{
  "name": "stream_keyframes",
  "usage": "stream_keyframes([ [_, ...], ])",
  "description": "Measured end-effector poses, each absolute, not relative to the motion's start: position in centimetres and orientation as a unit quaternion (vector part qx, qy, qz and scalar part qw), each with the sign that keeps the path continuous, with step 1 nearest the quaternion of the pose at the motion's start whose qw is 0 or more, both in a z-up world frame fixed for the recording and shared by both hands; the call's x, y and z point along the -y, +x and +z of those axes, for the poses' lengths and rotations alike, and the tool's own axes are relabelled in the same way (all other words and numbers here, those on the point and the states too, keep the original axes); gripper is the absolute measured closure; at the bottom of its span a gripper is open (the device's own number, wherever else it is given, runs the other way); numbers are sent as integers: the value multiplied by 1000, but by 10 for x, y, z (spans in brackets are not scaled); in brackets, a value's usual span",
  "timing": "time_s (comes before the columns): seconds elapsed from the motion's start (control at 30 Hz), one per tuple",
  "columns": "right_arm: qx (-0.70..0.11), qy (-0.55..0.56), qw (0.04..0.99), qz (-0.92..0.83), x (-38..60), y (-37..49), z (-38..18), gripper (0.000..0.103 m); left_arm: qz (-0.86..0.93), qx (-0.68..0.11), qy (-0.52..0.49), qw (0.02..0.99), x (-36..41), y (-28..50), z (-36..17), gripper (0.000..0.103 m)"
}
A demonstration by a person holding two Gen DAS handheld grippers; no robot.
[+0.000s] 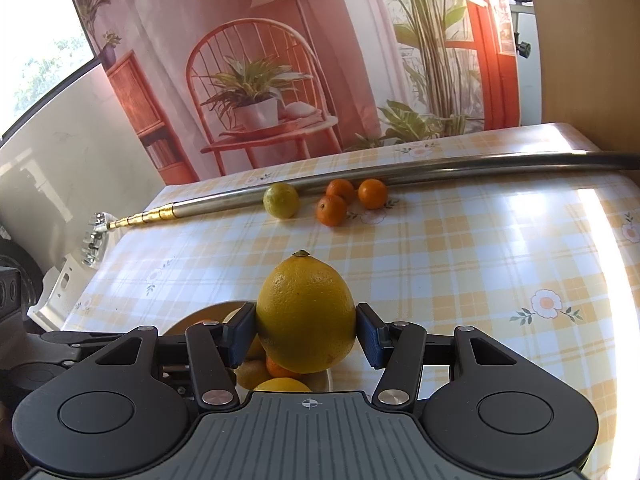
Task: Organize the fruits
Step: 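Lower the kiwi into the plate and open the left tool while the right holds the lemon above, then lower the lemon into the plate and open the right tool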
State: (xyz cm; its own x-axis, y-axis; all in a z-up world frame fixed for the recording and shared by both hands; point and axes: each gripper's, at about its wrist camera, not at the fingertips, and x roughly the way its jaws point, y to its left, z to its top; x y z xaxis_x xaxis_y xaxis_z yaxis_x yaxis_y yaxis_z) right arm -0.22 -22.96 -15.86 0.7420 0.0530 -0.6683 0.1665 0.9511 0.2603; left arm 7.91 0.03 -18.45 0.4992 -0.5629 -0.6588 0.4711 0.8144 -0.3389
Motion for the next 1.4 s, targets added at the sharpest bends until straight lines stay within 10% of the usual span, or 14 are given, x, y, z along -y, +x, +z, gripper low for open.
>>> stream_keyframes([
  [0.53, -397, 124, 909, 32, 171, 2, -163, 53, -199, -343, -41, 917, -65, 47, -132, 6],
  [1.4, -494, 61, 863, 89, 92, 11, -191, 53, -142, -317, -26, 937, -98, 14, -131, 0],
])
